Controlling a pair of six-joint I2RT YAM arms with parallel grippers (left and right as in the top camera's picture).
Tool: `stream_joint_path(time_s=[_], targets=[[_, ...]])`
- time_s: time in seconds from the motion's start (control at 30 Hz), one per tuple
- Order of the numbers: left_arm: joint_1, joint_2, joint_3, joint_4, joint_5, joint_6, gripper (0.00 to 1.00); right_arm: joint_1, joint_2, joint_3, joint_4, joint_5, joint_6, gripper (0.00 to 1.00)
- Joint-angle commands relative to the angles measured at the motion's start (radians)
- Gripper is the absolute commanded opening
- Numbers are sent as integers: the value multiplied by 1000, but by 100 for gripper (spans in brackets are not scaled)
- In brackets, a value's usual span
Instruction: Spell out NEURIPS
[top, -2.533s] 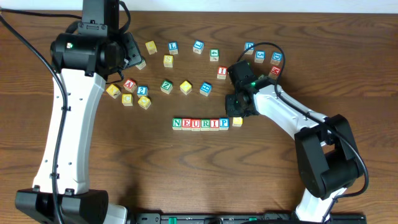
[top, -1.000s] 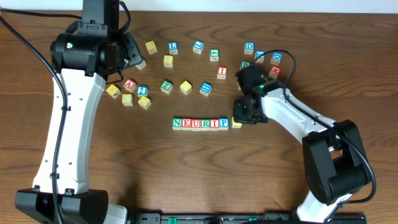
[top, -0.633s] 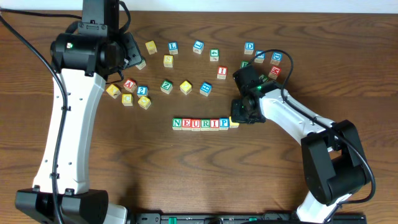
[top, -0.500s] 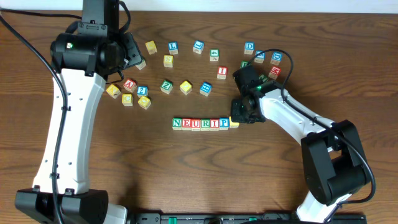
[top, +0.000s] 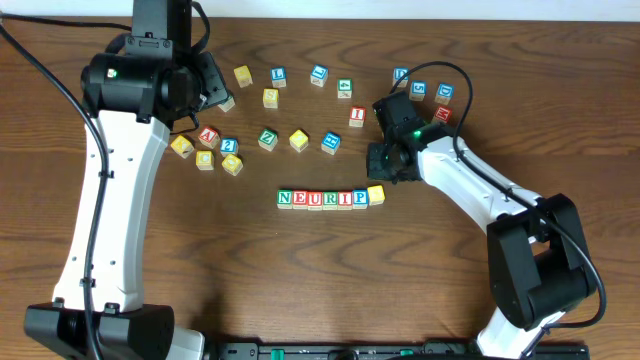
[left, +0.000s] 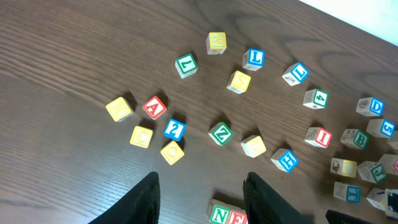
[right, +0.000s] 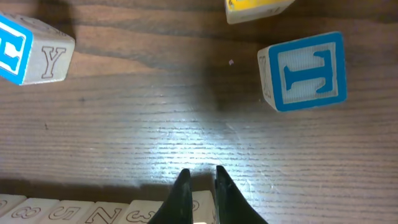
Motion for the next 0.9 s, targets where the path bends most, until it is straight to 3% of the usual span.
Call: stream_joint_path(time_s=[0.0,0.7,0.87], targets=[[6,2,-6,0,-6,6,43,24,16,8,-13,-1,-14,8],[6,2,-6,0,-6,6,43,60,43,8,-61,-1,8,5],[6,2,-6,0,-6,6,43,40,40,29,-58,2,8,10]])
